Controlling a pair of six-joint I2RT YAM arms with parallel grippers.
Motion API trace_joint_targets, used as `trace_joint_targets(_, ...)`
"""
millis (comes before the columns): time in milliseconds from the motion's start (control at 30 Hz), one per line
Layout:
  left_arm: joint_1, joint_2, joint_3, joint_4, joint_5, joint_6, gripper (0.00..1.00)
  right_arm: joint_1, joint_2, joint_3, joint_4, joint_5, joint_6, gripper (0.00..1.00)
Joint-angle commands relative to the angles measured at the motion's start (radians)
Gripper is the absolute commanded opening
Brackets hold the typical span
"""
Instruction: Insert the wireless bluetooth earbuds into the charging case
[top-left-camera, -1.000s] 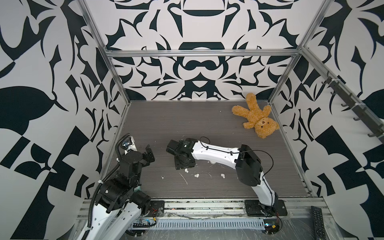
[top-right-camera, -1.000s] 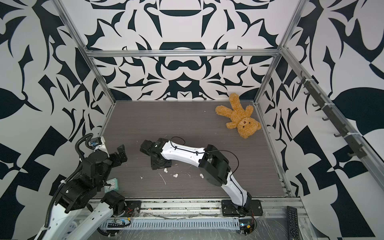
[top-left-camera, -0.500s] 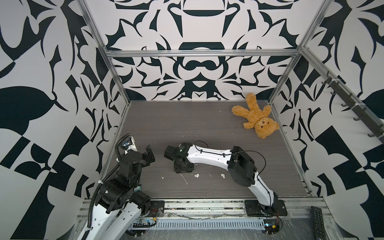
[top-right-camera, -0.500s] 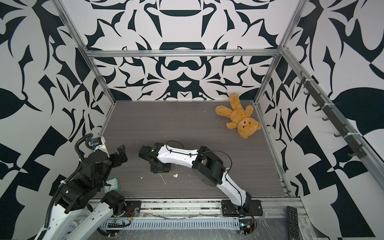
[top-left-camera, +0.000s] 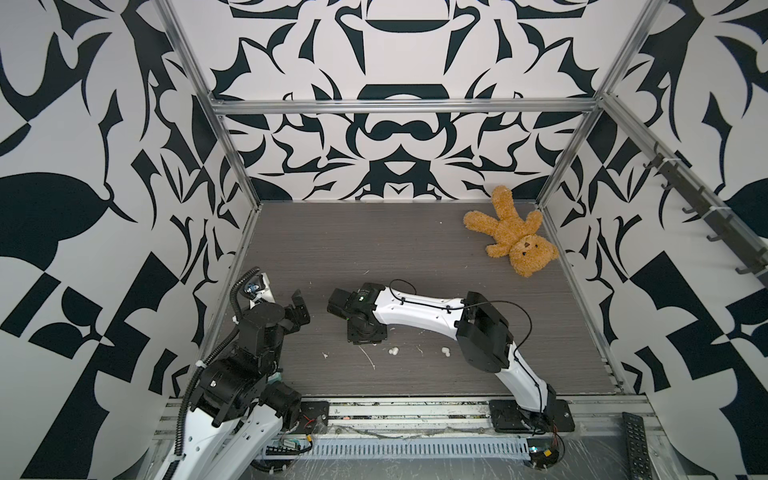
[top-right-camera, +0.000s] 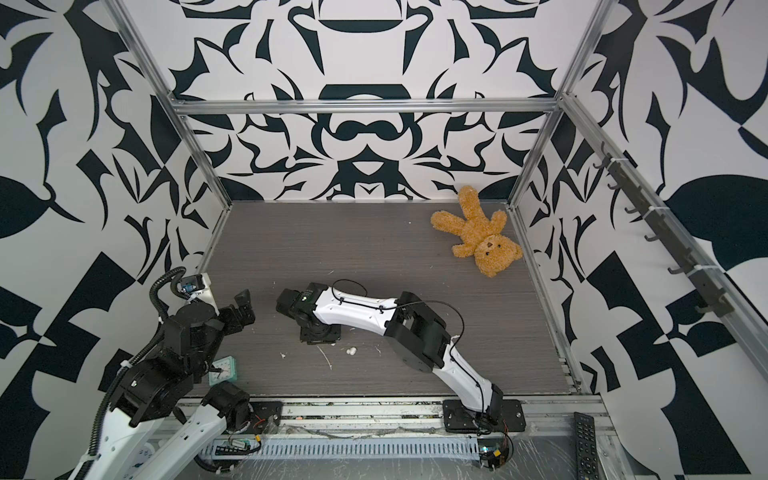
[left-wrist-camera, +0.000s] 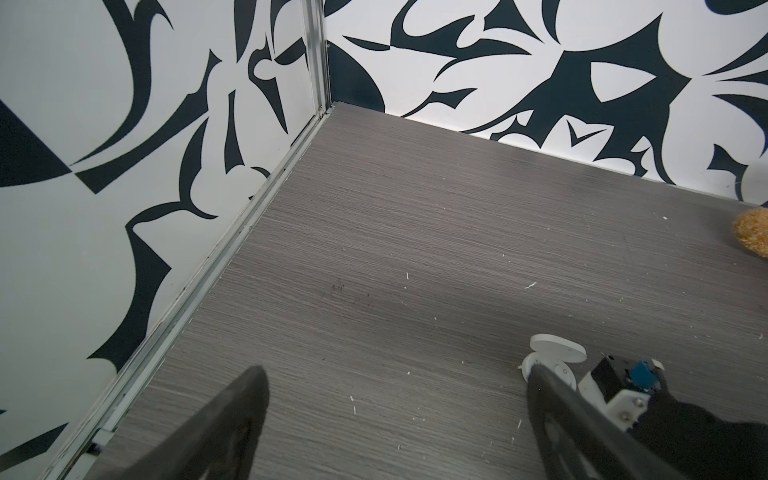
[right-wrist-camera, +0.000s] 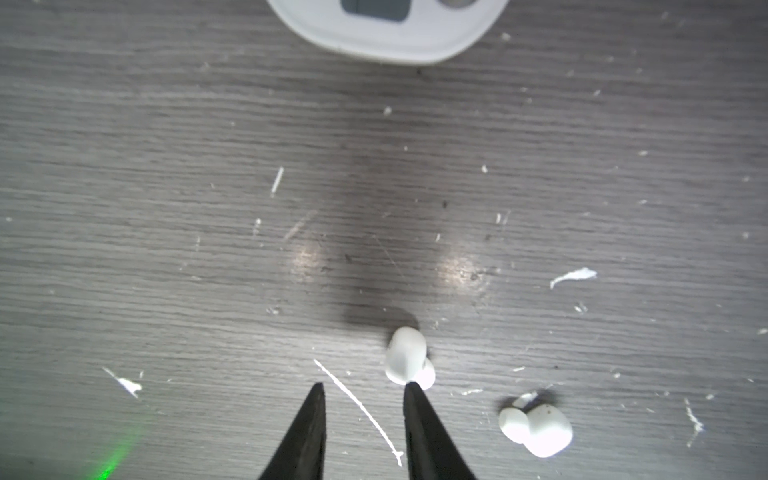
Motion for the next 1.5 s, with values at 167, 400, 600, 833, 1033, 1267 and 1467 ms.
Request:
trace_joint_targets(167,0.003,0.001,-0.010,0.011,0.003,-0.005,0.99,0.002,-0.006,0.018,-0.056,0.028,0.017,0.36)
trace_joint_targets(400,0.003,0.000,-0.010,0.011,0.002,-0.005,0.99,0.001,0.008,0.017,-0.052,0.015,0.018,0.35)
trace_joint_targets(600,0.004,-0.001,-0.010,0.012,0.002,-0.005,0.99,0.001,0.012,0.012,-0.045,0.010,0.017,0.33)
trace_joint_targets(833,0.003,0.001,-0.012,0.011,0.003,-0.004,0.99,0.001,0.017,0.006,-0.044,0.004,0.017,0.30)
trace_joint_targets(1033,0.003,0.002,-0.012,0.012,0.004,-0.004,0.99,0.001,0.020,-0.005,-0.037,-0.002,0.017,0.29)
trace_joint_targets(1267,0.004,0.002,-0.012,0.011,0.004,-0.003,0.99,0.001,0.017,-0.007,-0.037,0.003,0.017,0.22)
trace_joint_targets(1467,0.003,0.006,-0.012,0.011,0.004,-0.003,0.99,0.000,0.025,-0.006,-0.040,0.000,0.006,0.16)
